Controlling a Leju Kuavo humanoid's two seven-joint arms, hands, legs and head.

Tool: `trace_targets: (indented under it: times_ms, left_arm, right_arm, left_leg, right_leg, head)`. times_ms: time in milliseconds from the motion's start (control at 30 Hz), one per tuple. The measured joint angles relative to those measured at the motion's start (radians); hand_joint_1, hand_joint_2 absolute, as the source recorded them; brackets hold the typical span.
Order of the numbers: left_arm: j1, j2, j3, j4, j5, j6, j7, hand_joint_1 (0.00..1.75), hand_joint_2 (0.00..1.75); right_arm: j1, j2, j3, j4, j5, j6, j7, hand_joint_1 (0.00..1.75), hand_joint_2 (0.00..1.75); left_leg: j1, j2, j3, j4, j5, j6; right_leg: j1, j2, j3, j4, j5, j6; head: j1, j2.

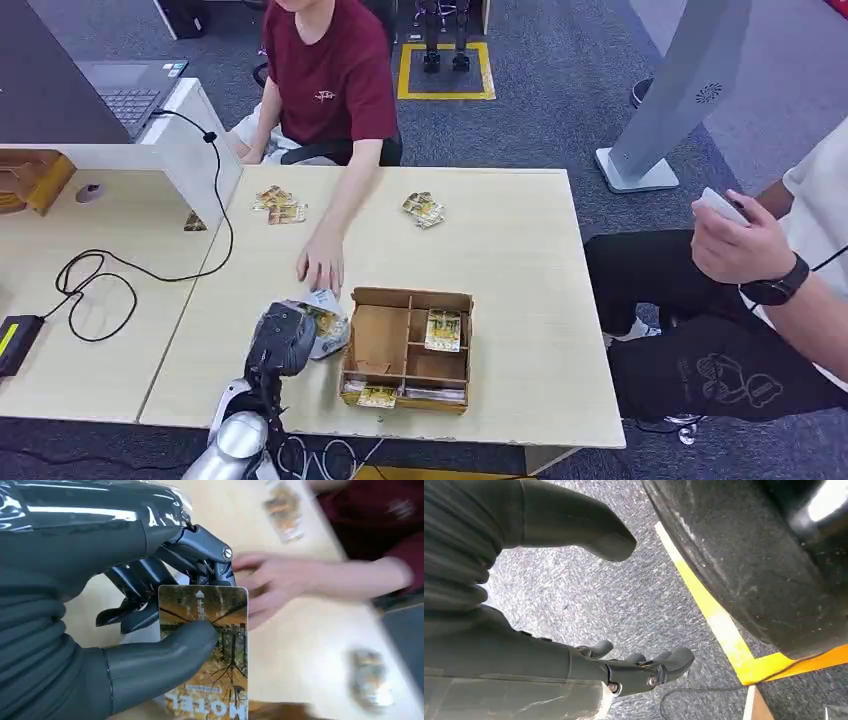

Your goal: Pass the card to the sensor for recognition and then transmit it.

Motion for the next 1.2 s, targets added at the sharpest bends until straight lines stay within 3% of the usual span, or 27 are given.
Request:
trace_targets:
  times_ms: [167, 400, 633, 1200]
  left_arm:
    - [-0.01, 0.041, 0.008, -0.151, -0.039, 0.051, -0.067, 1.75, 1.75]
    - [-0.032, 0.104, 0.077, -0.305, -0.064, 0.061, -0.086, 1.75, 1.75]
    - [-0.028, 0.121, 0.113, -0.347, -0.069, 0.051, -0.096, 1.75, 1.75]
    - [-0.073, 0.129, 0.157, -0.323, -0.067, 0.048, -0.092, 1.75, 1.75]
  right_arm:
    - [0.0, 0.0, 0.001, 0.0, 0.0, 0.002, -0.011, 0.0, 1.75]
    - [-0.002, 0.0, 0.003, 0.002, 0.0, 0.007, -0.016, 0.0, 1.75]
    - [-0.003, 0.0, 0.006, 0.003, 0.001, 0.006, -0.016, 0.0, 1.75]
    - [-0.008, 0.0, 0.014, 0.003, 0.018, 0.008, -0.015, 0.0, 1.75]
  left_leg:
    - [0.0, 0.0, 0.0, 0.0, 0.0, 0.0]
    - [0.0, 0.0, 0.0, 0.0, 0.0, 0.0]
    - [0.0, 0.0, 0.0, 0.0, 0.0, 0.0]
    - [0.0, 0.0, 0.0, 0.0, 0.0, 0.0]
  right_leg:
    - [0.0, 0.001, 0.0, 0.0, 0.0, 0.0]
    - [0.0, 0.001, 0.0, 0.0, 0.0, 0.0]
    - [0.0, 0.001, 0.0, 0.0, 0.0, 0.0]
    - [0.0, 0.001, -0.001, 0.0, 0.0, 0.0]
  head:
    - [0.0, 0.0]
    - [0.0, 0.0]
    - [0.0, 0.0]
    - [0.0, 0.0]
